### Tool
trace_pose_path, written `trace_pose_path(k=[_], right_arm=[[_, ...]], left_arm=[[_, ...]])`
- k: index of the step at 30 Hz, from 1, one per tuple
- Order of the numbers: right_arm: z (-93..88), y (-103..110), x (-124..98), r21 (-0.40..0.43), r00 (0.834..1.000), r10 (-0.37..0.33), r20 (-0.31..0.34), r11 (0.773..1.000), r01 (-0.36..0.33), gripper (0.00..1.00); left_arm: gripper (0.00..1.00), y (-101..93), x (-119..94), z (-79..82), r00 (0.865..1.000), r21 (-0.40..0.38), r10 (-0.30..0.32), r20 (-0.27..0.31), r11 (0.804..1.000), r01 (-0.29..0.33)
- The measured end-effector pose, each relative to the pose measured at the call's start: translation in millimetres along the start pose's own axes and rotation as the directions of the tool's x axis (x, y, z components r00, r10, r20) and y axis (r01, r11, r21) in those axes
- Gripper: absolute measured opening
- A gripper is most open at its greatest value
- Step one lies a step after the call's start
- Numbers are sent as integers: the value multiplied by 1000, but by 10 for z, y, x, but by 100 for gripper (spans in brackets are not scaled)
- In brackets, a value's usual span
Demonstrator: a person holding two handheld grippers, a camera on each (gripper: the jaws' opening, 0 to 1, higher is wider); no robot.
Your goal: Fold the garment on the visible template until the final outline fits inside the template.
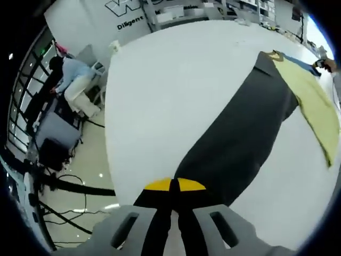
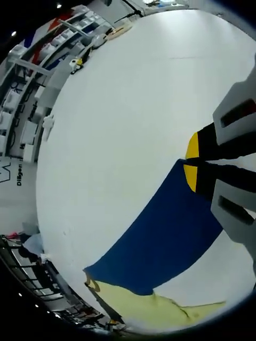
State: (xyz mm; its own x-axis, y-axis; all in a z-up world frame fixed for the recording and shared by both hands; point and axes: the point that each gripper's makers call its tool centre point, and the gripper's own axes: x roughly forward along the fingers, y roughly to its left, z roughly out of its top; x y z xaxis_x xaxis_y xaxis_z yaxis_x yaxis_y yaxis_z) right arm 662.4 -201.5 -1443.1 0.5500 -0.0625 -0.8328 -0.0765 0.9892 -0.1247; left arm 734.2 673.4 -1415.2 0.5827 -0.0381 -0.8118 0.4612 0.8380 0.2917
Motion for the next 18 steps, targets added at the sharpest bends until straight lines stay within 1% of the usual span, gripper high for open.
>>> trace_pose_path(k=[2,3,5,6,7,8,9,10,11,12,13,14,15,17,18], right_arm=[[49,34,12,-37,1000,10,10,999,-9,0],[66,35,19,-40,1000,4,9,999,-4,0],[125,53,46,-42,1000,2,8,999,-2,0],[141,52,58,-44,1000,2,7,999,-2,0],[154,50,75,-54,1000,3,3,999,-3,0],[164,45,83,-70,1000,3,1,998,-3,0],[191,48,100,-71,1000,8,1,997,-8,0],[210,50,111,-62,1000,16,1,998,-16,0],[273,73,122,-68,999,28,20,997,-27,0],[328,80,137,-78,999,33,36,997,-30,0],[407,80,149,-110,998,32,58,994,-26,0],[433,68,153,-104,998,27,59,994,-21,0],[457,53,173,-94,998,27,53,995,-22,0],[495,35,188,-141,998,24,49,990,-17,0],[512,6,204,-121,999,23,47,993,-17,0]], left_arm=[[4,74,21,97,999,25,43,17,999,-43],[4,75,33,100,999,26,42,14,999,-43],[4,114,94,38,998,62,56,-41,997,-53],[4,90,121,-31,996,92,44,-79,995,-36],[4,112,119,-51,994,122,65,-89,991,-54],[4,131,119,-64,992,124,78,-95,990,-65],[4,119,132,-75,992,99,73,-99,993,-63],[4,188,107,-92,987,102,120,-110,989,-109],[4,225,98,-117,981,103,144,-128,986,-131],[4,190,118,-160,981,81,127,-149,990,-116],[4,120,149,-227,979,77,97,-181,994,-84],[4,147,143,-197,979,94,123,-162,990,-108],[4,156,143,-184,979,101,121,-164,989,-105],[4,192,135,-175,978,105,125,-168,989,-108],[4,238,120,-147,978,102,144,-154,986,-129]])
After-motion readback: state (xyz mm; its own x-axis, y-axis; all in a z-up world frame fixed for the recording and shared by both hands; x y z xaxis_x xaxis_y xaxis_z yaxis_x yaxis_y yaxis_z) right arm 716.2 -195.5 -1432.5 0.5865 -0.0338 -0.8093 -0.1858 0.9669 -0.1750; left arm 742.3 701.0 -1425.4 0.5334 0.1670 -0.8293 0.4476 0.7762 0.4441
